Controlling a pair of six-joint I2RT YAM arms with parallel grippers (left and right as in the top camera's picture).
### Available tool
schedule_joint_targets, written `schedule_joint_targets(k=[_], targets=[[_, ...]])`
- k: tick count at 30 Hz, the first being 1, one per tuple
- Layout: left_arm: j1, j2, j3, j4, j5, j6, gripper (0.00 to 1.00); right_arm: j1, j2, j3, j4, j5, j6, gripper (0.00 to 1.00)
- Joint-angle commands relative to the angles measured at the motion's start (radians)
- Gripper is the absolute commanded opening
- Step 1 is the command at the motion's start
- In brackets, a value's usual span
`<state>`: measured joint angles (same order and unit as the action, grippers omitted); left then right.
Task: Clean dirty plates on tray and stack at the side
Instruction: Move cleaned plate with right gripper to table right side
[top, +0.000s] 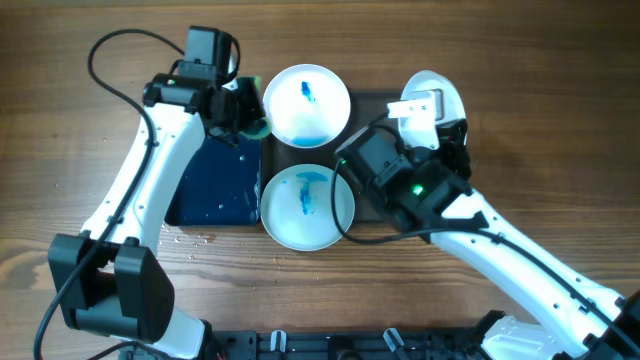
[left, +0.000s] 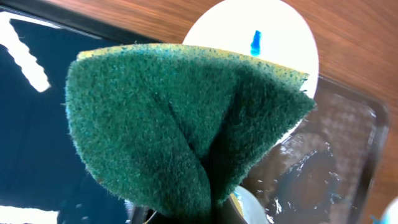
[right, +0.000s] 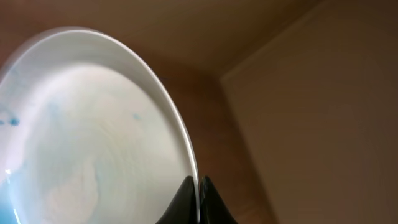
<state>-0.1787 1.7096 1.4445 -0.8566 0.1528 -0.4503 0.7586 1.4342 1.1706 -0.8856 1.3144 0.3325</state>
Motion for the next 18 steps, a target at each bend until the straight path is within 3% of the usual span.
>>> schedule_joint_targets(k=[1, 8, 11, 13, 15, 18], targets=[[0.035, -0.016, 0.0, -0.02, -0.024, -0.003, 0.04, 0.045, -0.019, 0.021, 0.129, 0.206, -0.226, 0.04], [0.047, -0.016, 0.0, -0.032, -0.024, -0.002, 0.04, 0.058, -0.019, 0.02, 0.256, 0.163, -0.305, 0.04], [0.047, -0.016, 0.0, -0.032, -0.024, -0.002, 0.04, 0.053, -0.019, 0.016, 0.204, -0.119, -0.291, 0.04], [0.047, -0.016, 0.0, -0.032, -0.024, -0.002, 0.04, 0.026, -0.019, 0.015, 0.129, -0.319, -0.143, 0.04], [0.046, -0.016, 0.0, -0.033, -0.024, -0.002, 0.04, -0.047, -0.019, 0.015, 0.052, -0.548, 0.039, 0.04], [0.045, -0.016, 0.0, -0.035, -0.024, -0.002, 0.04, -0.227, -0.019, 0.015, 0.053, -0.949, 0.059, 0.04]])
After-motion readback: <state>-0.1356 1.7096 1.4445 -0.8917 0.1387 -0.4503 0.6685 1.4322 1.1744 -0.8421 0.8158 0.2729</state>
